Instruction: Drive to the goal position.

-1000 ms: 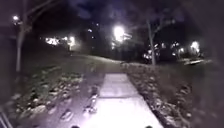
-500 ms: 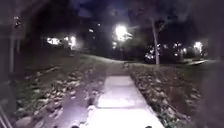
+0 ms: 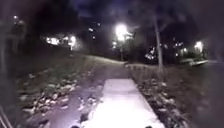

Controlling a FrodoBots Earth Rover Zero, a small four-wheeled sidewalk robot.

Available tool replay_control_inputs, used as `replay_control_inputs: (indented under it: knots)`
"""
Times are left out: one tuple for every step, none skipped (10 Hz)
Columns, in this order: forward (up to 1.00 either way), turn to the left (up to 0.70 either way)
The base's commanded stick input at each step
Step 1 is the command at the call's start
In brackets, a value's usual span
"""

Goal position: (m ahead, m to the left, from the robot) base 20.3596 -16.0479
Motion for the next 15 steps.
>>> replay_control_inputs:
  knots:
    - [0.7, 0.0]
    - [0.7, 0.0]
    - [0.7, 0.0]
    - [0.7, 0.0]
    - [0.7, 0.0]
    - [0.7, 0.0]
    - [0.7, 0.0]
    - [0.7, 0.0]
    - [0.7, 0.0]
    - [0.7, 0.0]
    - [0.7, 0.0]
    - [0.7, 0.0]
    - [0.7, 0.0]
    - [0.7, 0.0]
    - [0.7, 0.0]
